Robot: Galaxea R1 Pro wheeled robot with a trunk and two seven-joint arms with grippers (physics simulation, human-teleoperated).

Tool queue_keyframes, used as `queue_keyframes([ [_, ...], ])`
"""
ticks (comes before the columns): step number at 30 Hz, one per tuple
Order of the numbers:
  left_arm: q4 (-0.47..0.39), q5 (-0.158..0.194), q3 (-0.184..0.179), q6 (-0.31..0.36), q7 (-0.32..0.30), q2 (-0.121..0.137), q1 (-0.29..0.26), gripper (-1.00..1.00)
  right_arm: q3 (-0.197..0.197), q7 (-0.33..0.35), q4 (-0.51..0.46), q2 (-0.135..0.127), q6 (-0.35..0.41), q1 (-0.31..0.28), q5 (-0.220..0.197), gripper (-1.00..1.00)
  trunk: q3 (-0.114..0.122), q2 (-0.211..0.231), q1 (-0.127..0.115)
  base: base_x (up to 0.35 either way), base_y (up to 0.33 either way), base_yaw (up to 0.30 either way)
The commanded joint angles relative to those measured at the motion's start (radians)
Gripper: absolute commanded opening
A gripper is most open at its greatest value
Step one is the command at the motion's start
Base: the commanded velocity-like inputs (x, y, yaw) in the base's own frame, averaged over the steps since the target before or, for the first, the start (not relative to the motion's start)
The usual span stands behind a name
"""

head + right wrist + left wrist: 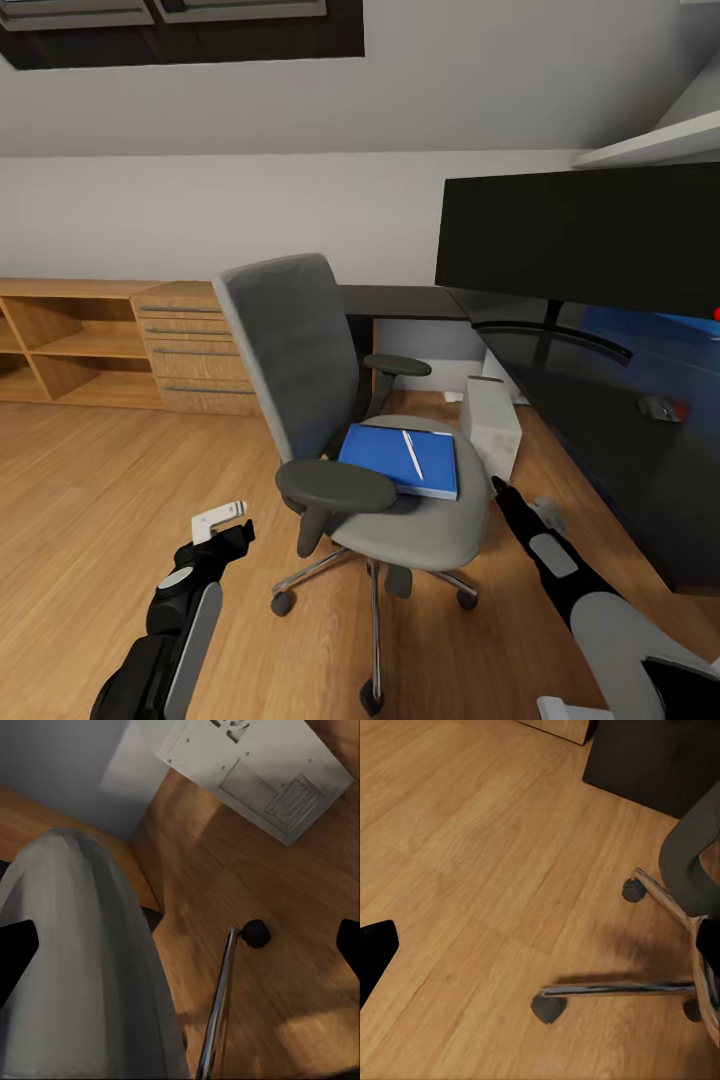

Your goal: In the bedroom, organize the workspace by keeping the computer under the desk, ensuring the monitor is on the desk, placing the keyboard on the desk next to the monitor, placing the mouse on the desk next to the keyboard, moving the folder from the swivel chair onto the desk next to the mouse, stacking the notebook on top of the folder with the pen on top of the notebook, and positioning the swivel chair next to the desk.

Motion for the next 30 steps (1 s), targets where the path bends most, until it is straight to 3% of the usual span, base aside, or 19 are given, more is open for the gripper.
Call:
queue_keyframes([
  [1,-0.002,0.011,0.006,0.003,0.007,-0.001,-0.001,1.0,-0.002,0.007,0.002,0.004,0.011,-0.001,-0.019,1.0,-0.001,0.0,0.0,0.006,0.0,0.0],
  [9,-0.003,0.012,0.014,0.004,0.007,-0.002,-0.001,1.0,-0.004,0.008,0.002,0.013,0.068,-0.001,-0.039,1.0,-0.001,0.0,0.0,0.002,0.0,0.0],
  [22,-0.007,0.012,0.015,0.004,0.007,-0.003,-0.001,1.0,-0.003,0.009,0.001,0.013,0.086,-0.001,-0.044,1.0,-0.001,0.0,0.0,0.0,0.0,0.008],
  [30,-0.007,0.012,0.015,0.004,0.007,-0.003,-0.001,1.0,-0.003,0.01,0.002,0.013,0.085,-0.001,-0.044,1.0,-0.001,0.0,0.0,0.0,0.0,0.182],
])
